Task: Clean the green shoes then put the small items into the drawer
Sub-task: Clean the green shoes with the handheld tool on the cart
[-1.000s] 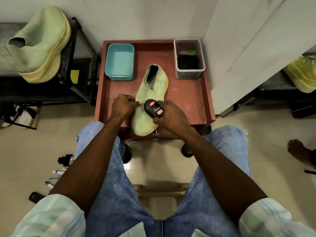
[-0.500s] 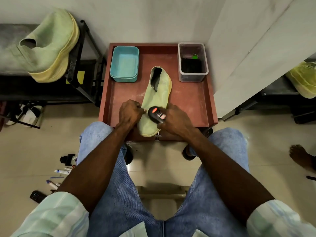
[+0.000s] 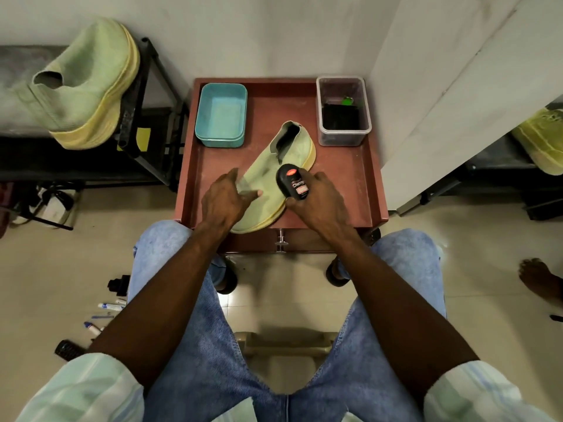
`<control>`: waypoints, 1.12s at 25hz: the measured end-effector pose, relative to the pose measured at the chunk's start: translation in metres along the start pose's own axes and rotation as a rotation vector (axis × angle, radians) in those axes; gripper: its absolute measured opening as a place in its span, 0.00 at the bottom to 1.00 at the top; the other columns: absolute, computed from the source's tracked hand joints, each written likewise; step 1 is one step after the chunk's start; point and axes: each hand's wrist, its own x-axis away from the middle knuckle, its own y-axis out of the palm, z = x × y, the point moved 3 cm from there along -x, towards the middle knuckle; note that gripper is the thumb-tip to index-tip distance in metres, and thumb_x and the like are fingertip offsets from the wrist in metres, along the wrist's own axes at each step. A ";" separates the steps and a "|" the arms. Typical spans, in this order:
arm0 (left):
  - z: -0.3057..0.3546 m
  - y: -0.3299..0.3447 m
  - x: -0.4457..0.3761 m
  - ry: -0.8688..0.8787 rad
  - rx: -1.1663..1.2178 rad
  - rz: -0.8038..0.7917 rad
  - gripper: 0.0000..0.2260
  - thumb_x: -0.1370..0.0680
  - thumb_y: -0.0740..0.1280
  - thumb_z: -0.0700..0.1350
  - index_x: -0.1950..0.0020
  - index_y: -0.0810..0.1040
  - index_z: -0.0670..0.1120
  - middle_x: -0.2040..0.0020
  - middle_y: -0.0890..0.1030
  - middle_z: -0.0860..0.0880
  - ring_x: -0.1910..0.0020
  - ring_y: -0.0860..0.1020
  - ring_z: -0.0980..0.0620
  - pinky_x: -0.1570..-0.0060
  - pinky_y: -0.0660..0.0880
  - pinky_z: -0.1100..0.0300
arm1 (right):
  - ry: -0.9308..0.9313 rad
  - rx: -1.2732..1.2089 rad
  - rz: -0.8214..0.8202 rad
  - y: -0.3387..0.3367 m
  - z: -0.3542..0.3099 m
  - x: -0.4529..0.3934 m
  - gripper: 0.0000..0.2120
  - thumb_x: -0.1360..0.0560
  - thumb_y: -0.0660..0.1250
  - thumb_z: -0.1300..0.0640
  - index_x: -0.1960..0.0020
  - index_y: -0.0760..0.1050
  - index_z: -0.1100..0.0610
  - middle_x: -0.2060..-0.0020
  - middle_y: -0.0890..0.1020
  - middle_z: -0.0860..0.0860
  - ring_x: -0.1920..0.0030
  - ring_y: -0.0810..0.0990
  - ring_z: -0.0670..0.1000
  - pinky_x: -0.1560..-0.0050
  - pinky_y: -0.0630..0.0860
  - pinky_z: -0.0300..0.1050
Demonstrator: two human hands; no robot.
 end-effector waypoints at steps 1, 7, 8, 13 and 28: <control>0.002 0.003 0.008 -0.004 -0.045 -0.062 0.43 0.33 0.75 0.62 0.26 0.64 0.43 0.33 0.74 0.41 0.35 0.73 0.40 0.39 0.73 0.46 | 0.081 -0.021 0.065 -0.007 0.008 -0.006 0.33 0.31 0.70 0.43 0.29 0.67 0.51 0.46 0.75 0.55 0.49 0.77 0.58 0.51 0.78 0.52; 0.002 0.027 0.028 0.105 -0.254 -0.148 0.55 0.38 0.79 0.58 0.23 0.52 0.39 0.25 0.61 0.40 0.27 0.62 0.41 0.29 0.60 0.48 | -0.139 0.058 -0.107 0.020 -0.012 0.003 0.37 0.31 0.70 0.47 0.25 0.63 0.51 0.43 0.74 0.56 0.42 0.74 0.58 0.48 0.76 0.51; 0.002 0.026 0.025 0.128 -0.270 -0.141 0.54 0.38 0.80 0.57 0.23 0.54 0.40 0.26 0.63 0.40 0.28 0.63 0.41 0.29 0.60 0.48 | -0.156 0.096 -0.080 0.019 -0.011 0.001 0.36 0.31 0.70 0.46 0.26 0.63 0.51 0.43 0.75 0.57 0.43 0.74 0.59 0.48 0.76 0.51; -0.002 0.022 0.010 0.110 -0.252 -0.208 0.55 0.41 0.82 0.52 0.23 0.55 0.42 0.25 0.63 0.43 0.27 0.62 0.42 0.27 0.59 0.49 | 0.066 0.081 0.119 -0.005 0.012 -0.013 0.33 0.32 0.71 0.46 0.31 0.68 0.57 0.43 0.75 0.57 0.45 0.75 0.59 0.47 0.76 0.55; -0.004 0.022 -0.006 0.097 -0.140 -0.179 0.49 0.43 0.82 0.54 0.28 0.65 0.43 0.32 0.73 0.43 0.34 0.71 0.42 0.34 0.67 0.52 | -0.254 0.251 -0.111 0.027 -0.015 0.006 0.33 0.34 0.72 0.41 0.37 0.73 0.60 0.47 0.75 0.57 0.47 0.74 0.57 0.48 0.73 0.51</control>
